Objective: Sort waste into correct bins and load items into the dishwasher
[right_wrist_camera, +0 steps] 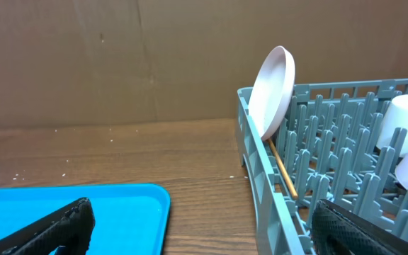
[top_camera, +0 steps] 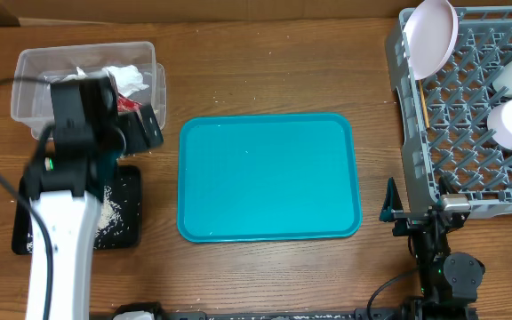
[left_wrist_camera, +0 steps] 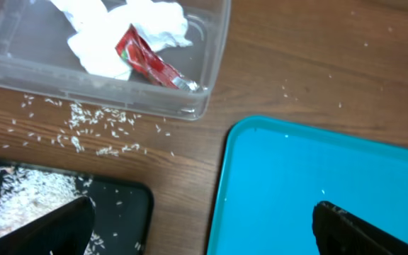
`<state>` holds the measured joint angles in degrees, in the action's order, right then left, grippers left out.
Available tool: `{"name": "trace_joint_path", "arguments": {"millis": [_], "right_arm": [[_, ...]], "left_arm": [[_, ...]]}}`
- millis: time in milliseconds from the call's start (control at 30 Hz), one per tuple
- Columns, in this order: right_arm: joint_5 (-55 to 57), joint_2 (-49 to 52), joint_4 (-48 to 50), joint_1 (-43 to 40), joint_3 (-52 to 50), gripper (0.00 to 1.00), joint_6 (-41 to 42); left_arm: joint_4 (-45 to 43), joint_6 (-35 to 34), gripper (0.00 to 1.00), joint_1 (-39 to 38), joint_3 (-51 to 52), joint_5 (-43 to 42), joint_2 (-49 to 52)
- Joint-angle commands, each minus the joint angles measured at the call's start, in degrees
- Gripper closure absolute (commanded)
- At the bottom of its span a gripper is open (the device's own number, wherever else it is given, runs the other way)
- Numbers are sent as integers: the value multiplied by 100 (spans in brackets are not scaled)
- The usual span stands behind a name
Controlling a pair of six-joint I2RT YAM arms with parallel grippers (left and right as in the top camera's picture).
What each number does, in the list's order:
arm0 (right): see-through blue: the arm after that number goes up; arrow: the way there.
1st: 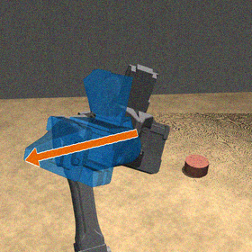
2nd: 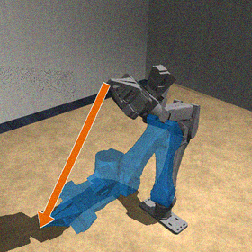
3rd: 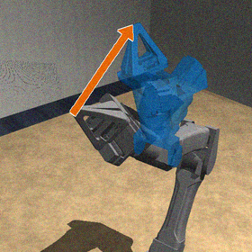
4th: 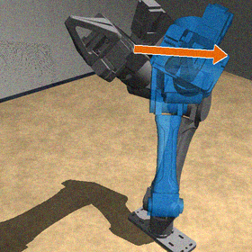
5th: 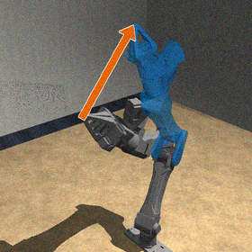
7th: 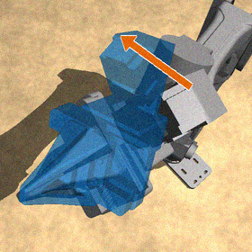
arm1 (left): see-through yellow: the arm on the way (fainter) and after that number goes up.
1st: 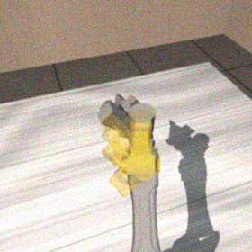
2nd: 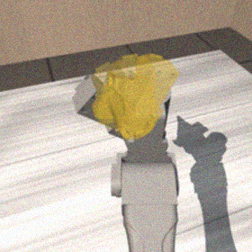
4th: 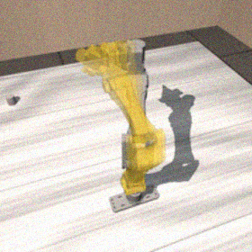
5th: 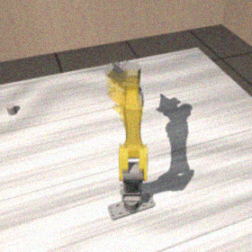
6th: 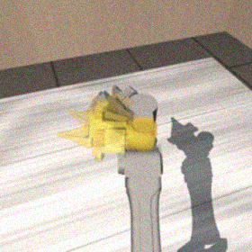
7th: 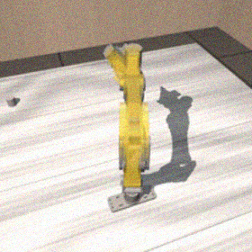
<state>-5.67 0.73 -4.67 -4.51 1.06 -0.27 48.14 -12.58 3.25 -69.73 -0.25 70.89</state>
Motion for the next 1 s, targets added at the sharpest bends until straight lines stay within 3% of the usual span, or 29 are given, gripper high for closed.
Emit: {"name": "trace_joint_path", "arguments": {"millis": [0, 333, 600, 967], "right_arm": [[46, -57, 24, -39, -59, 0, -37], [46, -57, 24, -39, -59, 0, -37], [46, -57, 24, -39, -59, 0, -39], [46, -57, 24, -39, -59, 0, -37]], "left_arm": [[-348, 251, 0, 11, 850, -234, -577], [-647, 251, 0, 11, 2356, 96, -2245], [-737, 643, 0, 11, 2909, 131, -2739], [-2396, 627, 0, 11, 4791, 122, -4113]]}}
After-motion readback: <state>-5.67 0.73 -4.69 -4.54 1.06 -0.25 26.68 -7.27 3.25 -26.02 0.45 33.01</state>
